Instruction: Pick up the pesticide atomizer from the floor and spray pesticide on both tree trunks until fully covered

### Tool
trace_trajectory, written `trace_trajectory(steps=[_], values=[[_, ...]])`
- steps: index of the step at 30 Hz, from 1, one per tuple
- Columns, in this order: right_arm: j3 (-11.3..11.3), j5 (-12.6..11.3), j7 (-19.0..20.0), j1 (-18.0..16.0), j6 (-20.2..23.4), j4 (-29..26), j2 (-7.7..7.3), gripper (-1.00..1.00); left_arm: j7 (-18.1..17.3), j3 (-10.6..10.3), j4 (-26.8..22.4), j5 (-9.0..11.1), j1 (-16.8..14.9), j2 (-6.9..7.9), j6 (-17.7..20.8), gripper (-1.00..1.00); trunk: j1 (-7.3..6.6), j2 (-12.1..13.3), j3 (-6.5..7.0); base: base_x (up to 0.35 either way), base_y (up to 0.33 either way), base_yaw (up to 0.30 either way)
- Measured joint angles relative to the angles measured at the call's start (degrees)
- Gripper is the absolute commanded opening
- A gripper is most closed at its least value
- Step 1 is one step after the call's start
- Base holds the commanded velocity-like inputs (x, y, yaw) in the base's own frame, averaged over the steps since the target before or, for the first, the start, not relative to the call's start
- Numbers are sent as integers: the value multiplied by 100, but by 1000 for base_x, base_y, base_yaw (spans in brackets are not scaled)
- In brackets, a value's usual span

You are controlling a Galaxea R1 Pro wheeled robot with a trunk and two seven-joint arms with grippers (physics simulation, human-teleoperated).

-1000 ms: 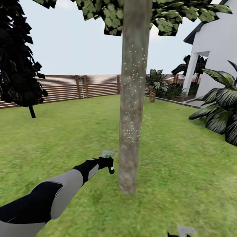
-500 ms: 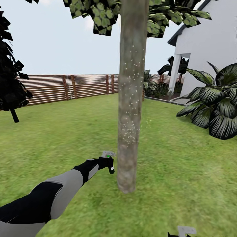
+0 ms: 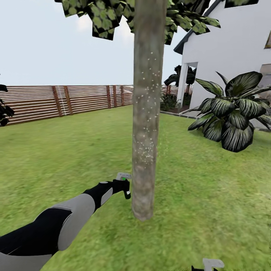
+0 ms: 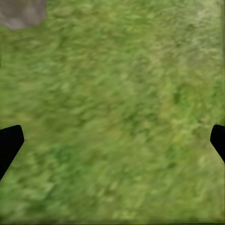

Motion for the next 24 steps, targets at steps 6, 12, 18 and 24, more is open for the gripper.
trace_trajectory(steps=[6,12,18,24], values=[[0,0,0,0,0,-2,0,100,0,0,0,0,0,0,0,-100,1,0,0,58,350,-60],[0,0,7,0,0,3,0,100,0,-1,0,0,0,0,0,-100,1,0,0,4,350,-229],[0,0,9,-1,3,2,1,100,0,-3,0,0,0,0,0,-100,1,0,0,0,350,-121],[0,0,8,1,8,-2,0,100,0,-5,0,-1,0,0,0,-100,1,0,-35,0,350,-90]])
